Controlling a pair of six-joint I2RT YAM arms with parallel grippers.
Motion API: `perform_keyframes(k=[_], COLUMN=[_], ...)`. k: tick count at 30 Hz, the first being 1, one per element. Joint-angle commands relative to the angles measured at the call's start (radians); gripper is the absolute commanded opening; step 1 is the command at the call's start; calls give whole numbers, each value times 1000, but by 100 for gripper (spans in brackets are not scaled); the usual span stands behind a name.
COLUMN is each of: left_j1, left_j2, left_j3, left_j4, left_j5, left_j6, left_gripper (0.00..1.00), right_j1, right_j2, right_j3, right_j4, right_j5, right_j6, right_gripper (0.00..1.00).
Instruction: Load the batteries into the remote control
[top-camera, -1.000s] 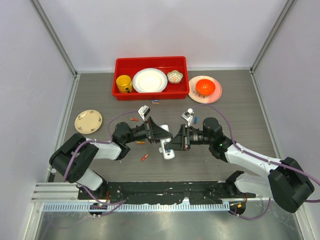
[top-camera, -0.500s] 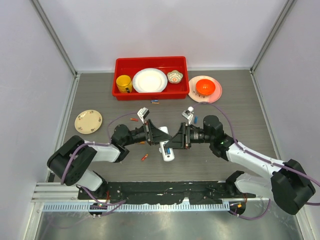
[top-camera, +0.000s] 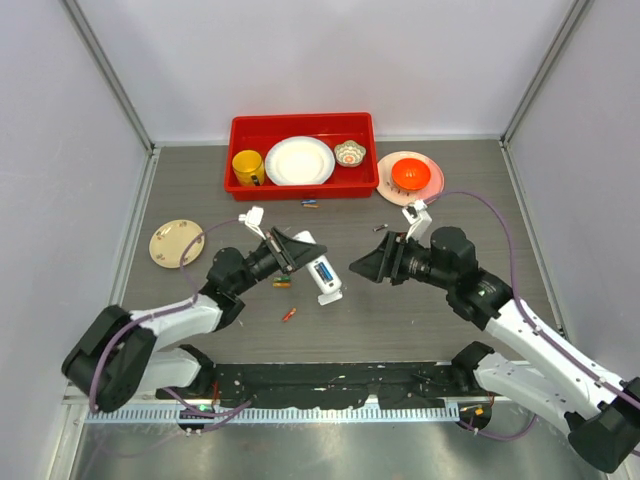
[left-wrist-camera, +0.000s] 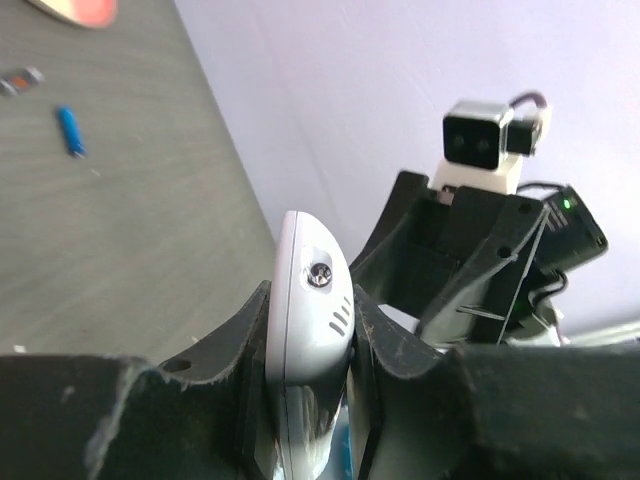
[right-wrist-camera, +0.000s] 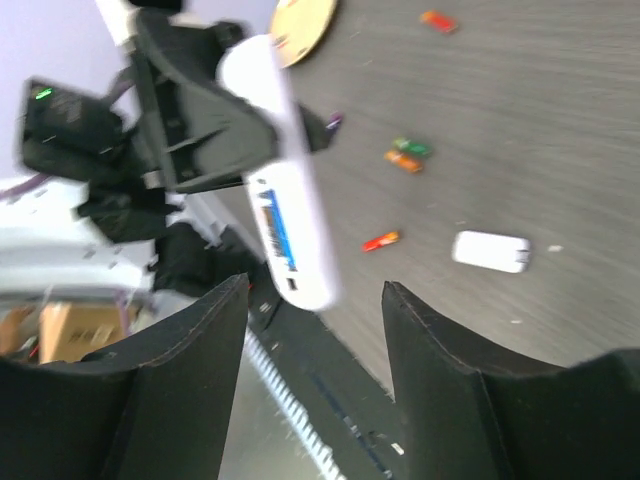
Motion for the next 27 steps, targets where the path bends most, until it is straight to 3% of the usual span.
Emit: perform_keyframes(k=[1, 5, 8, 12, 18, 27], left_j1=[20, 29, 31, 32, 32, 32], left_j2=[-171, -313, -412, -550, -669, -765], left_j3=[-3, -30, -64, -125, -179, -192], left_j4=[-278, -394, -450, -492, -524, -587], left_j5=[-146, -153, -150, -156, -154, -137], left_j6=[156, 194, 193, 173, 162, 165], left_gripper=[0, 0, 0, 0, 0, 0], right_j1=[-2, 12, 81, 202, 287, 330], right_j2=[34, 142, 235, 359, 462, 647], right_j3=[-19, -65, -45, 28, 28, 88], right_j4=[-186, -116, -98, -99, 2, 63], right_j5=[326, 297, 372, 466, 486, 468], right_j6=[-87, -109, -147, -196, -159, -156], right_gripper=[57, 54, 51, 35, 15, 6])
